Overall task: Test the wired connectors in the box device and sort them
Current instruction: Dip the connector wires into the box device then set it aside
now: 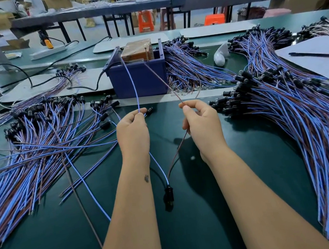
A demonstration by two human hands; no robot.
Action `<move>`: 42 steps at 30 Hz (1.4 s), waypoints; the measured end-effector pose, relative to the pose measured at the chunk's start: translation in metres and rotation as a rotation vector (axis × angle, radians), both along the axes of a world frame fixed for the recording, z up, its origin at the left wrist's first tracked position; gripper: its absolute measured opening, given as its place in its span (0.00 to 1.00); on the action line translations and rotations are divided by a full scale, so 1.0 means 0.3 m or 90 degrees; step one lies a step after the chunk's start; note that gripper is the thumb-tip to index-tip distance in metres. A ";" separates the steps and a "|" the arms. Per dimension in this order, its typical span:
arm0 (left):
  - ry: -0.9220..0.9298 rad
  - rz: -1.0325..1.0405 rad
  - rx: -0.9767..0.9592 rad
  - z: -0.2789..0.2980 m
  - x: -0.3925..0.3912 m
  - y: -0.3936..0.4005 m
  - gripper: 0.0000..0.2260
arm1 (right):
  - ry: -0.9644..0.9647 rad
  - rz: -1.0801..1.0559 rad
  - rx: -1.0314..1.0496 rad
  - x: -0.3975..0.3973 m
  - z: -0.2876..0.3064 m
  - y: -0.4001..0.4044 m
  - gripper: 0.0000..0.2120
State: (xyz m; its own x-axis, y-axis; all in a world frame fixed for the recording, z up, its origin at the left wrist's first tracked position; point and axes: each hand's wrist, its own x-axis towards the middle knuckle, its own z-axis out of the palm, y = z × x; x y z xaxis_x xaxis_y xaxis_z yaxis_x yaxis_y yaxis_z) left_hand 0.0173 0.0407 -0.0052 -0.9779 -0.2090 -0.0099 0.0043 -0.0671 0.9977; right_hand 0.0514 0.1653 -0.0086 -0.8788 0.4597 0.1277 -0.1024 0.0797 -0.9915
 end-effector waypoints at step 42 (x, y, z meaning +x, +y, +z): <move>-0.040 0.073 0.002 -0.010 -0.027 -0.020 0.11 | 0.014 -0.022 -0.051 -0.053 -0.016 -0.080 0.09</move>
State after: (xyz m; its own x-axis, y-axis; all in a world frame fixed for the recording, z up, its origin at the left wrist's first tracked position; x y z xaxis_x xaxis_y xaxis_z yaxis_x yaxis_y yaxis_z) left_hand 0.0093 0.0347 -0.0082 -0.9451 -0.3188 -0.0714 -0.0508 -0.0726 0.9961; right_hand 0.0355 0.1414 -0.0134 -0.8594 0.4997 0.1081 -0.1223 0.0043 -0.9925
